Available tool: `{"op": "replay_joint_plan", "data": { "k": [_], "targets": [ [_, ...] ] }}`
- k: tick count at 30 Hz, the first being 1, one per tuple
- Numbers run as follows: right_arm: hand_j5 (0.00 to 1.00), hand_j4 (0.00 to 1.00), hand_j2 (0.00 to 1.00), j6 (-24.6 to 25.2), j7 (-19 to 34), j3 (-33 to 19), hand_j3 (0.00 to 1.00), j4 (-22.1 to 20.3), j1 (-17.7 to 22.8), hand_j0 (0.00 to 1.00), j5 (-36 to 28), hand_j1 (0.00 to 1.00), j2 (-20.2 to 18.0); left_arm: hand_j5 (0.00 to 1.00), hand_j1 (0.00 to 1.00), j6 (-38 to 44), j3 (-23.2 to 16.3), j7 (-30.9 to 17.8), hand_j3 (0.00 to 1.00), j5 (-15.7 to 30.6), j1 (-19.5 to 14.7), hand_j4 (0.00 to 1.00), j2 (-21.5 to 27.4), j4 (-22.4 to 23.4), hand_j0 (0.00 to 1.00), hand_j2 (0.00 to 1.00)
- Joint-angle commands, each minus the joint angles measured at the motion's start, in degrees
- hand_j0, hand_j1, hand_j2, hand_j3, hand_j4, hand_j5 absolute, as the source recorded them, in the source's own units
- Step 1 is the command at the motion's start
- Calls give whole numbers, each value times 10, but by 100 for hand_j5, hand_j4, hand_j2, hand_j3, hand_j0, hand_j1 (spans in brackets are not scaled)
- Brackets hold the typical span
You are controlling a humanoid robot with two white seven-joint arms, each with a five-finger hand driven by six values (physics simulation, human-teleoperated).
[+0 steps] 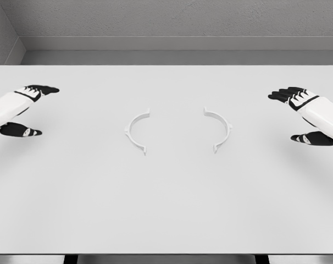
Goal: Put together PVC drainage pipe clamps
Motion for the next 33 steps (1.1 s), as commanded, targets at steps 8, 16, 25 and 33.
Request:
{"op": "replay_joint_plan", "data": {
  "k": [8,16,25,33],
  "targets": [
    [100,100,100,1,0,86,100,66,-122,100,139,100,117,100,100,1,-4,1,100,0,-17,100,-33,-22,100,100],
    [100,100,100,1,1,150,100,211,-210,100,169,100,149,100,100,1,-5,2,100,1,-22,100,-96,-19,100,100],
    [100,100,100,1,1,176,100,225,-209,100,170,100,150,100,100,1,-6,0,100,-1,-32,100,-135,-21,100,100],
    [100,100,100,1,0,176,100,250,-223,100,169,100,152,100,100,1,-34,0,100,-1,-47,100,-166,-5,100,100]
  ]
}}
